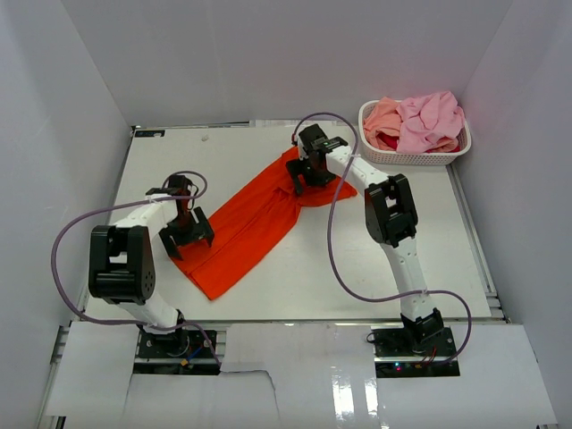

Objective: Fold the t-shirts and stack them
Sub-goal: Rotate the tshirt 90 degrees

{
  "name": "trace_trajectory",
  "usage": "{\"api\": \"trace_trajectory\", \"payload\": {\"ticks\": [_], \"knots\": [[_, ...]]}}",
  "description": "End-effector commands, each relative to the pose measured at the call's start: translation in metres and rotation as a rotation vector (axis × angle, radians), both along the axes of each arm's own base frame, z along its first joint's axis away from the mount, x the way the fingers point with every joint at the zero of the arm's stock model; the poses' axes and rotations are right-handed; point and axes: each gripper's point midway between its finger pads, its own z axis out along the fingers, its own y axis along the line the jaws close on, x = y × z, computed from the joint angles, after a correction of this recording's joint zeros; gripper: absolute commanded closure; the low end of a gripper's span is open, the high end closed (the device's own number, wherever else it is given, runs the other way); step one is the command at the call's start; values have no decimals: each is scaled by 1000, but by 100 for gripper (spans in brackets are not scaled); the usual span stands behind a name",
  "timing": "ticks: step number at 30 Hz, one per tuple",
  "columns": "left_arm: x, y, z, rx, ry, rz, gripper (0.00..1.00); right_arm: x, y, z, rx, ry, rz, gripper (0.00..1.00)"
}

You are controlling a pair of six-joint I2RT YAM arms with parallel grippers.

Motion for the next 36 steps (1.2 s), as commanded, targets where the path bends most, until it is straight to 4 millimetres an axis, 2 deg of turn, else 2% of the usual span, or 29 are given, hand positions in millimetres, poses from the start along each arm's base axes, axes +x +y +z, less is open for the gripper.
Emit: {"api": "trace_trajectory", "payload": {"ticks": [1, 7, 11, 12, 13, 14, 17, 19, 20, 21, 23, 24, 26, 27, 30, 33, 36], "knots": [[5, -15, 24, -71, -90, 16, 2, 6, 10, -14, 60, 28, 27, 10], [1, -23, 28, -107, -101, 3, 2, 21, 14, -3, 119, -11, 43, 10], [3, -21, 28, -87, -105, 5, 2, 20, 8, 8, 104, -23, 31, 10], [4, -21, 28, -87, -109, 7, 2, 20, 7, 21, 108, -47, 28, 10], [6, -21, 27, -87, -109, 5, 2, 17, 0, 19, 77, -52, 42, 10], [7, -22, 25, -91, -101, 3, 2, 17, -2, 35, 80, -82, 42, 10], [14, -22, 23, -93, -103, -4, 2, 11, -11, 48, 53, -95, 41, 10], [16, -22, 21, -92, -94, -8, 2, 4, -16, 65, 48, -107, 46, 10], [21, -22, 23, -89, -101, -12, 2, -2, -19, 63, 39, -95, 48, 10], [23, -22, 22, -90, -98, -11, 2, -6, -22, 74, 43, -107, 49, 10], [31, -24, 25, -95, -112, -11, 2, -17, -26, 74, 40, -90, 53, 10], [32, -24, 24, -97, -110, -11, 2, -20, -25, 86, 56, -107, 58, 10], [36, -25, 23, -95, -109, -12, 2, -25, -25, 92, 70, -116, 65, 10], [40, -24, 25, -92, -115, -12, 2, -26, -24, 104, 85, -135, 62, 10], [48, -17, 30, -69, -145, 4, 2, -33, -17, 123, 149, -135, 50, 10], [53, -7, 37, -100, -178, 35, 2, -40, -13, 122, 223, -74, 1, 10], [51, 11, 39, -155, -187, 81, 2, -46, -2, 117, 409, 31, -12, 10]]}}
